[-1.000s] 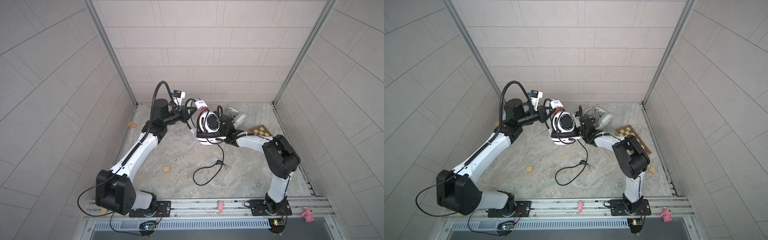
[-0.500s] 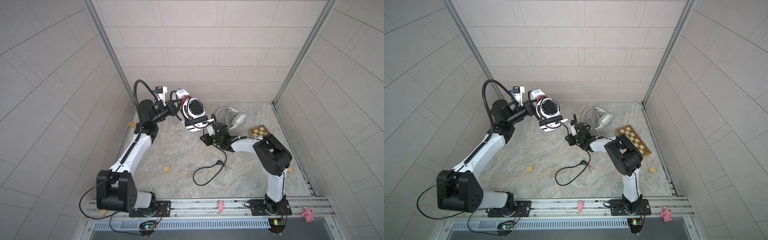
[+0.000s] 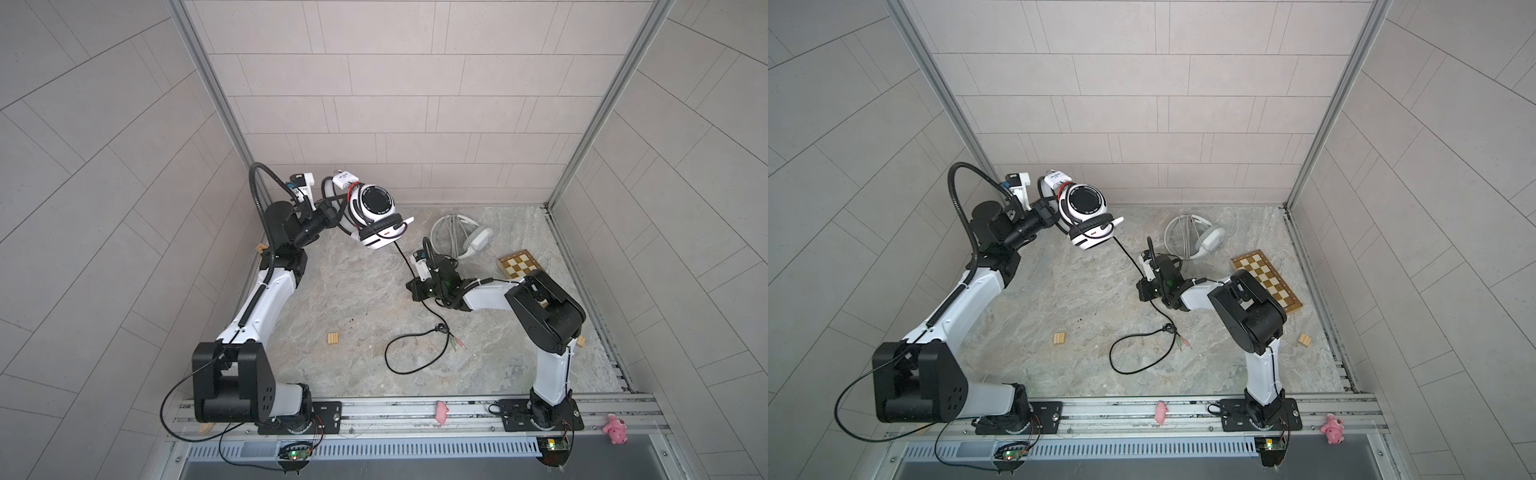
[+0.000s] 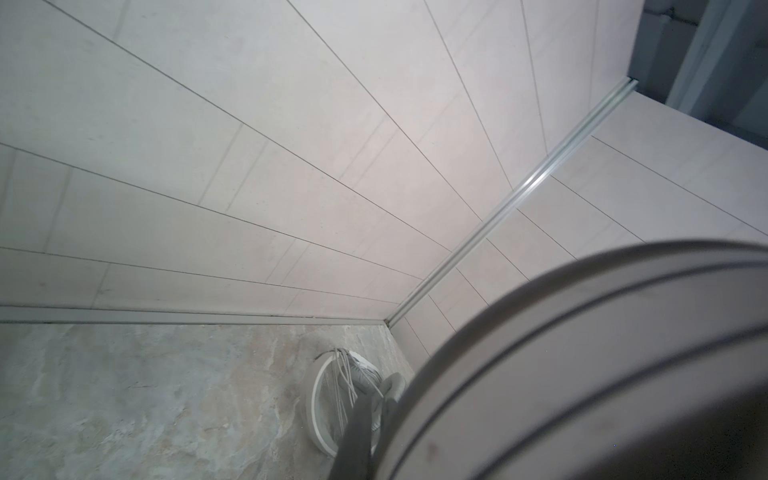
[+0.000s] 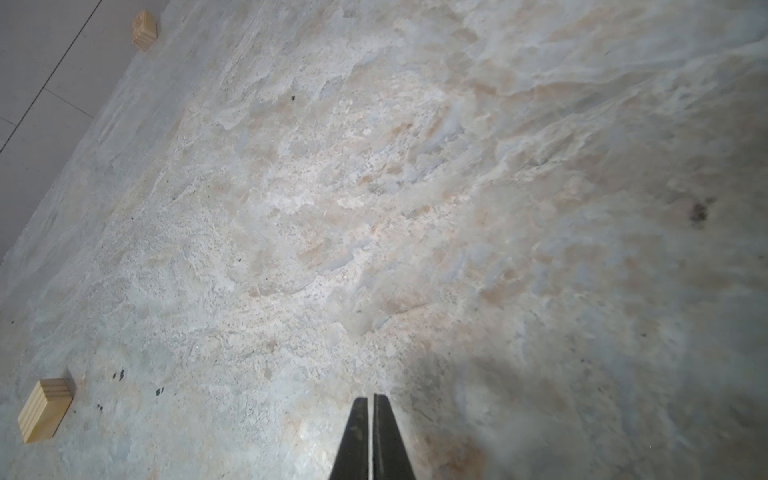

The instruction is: Wrap the headphones

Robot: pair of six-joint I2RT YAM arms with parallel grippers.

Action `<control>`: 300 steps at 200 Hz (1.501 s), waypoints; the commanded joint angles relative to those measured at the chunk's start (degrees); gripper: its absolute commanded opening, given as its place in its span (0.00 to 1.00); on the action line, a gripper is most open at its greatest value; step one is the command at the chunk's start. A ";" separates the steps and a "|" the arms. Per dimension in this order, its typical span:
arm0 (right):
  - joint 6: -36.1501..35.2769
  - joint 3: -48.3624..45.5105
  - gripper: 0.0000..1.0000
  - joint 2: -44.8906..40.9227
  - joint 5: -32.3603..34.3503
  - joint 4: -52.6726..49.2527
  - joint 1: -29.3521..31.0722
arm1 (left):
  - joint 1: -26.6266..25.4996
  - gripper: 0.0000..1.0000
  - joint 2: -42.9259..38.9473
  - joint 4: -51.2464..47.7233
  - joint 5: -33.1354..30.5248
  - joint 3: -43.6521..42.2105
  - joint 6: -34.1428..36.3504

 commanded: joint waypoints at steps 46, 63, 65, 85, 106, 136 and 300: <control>-4.39 -3.66 0.05 -10.03 6.79 -7.33 8.05 | 1.32 0.00 -6.23 -15.47 -28.43 -0.58 -3.37; -6.16 -4.04 0.04 -13.00 9.48 -9.52 9.93 | 1.30 0.00 -7.09 -18.08 -33.77 -0.74 -2.07; -6.45 -3.96 0.04 -13.34 9.79 -10.07 10.23 | 1.35 0.00 -7.23 -18.26 -34.35 -0.78 -1.87; -9.85 -2.67 0.04 -16.64 14.97 -16.09 13.48 | 1.47 0.00 -7.65 -20.88 -39.62 -1.08 -0.96; -13.24 -2.07 0.03 -19.41 20.27 -20.39 17.20 | 2.15 0.00 -8.14 -21.85 -41.45 -1.10 -0.89; -15.54 -2.38 0.03 -21.65 25.18 -23.72 22.46 | 2.14 0.00 -9.17 -21.95 -45.92 -2.34 0.01; -19.72 0.26 0.02 -37.64 32.54 -33.03 31.51 | -2.01 0.00 -11.90 -28.39 -59.98 -0.92 13.53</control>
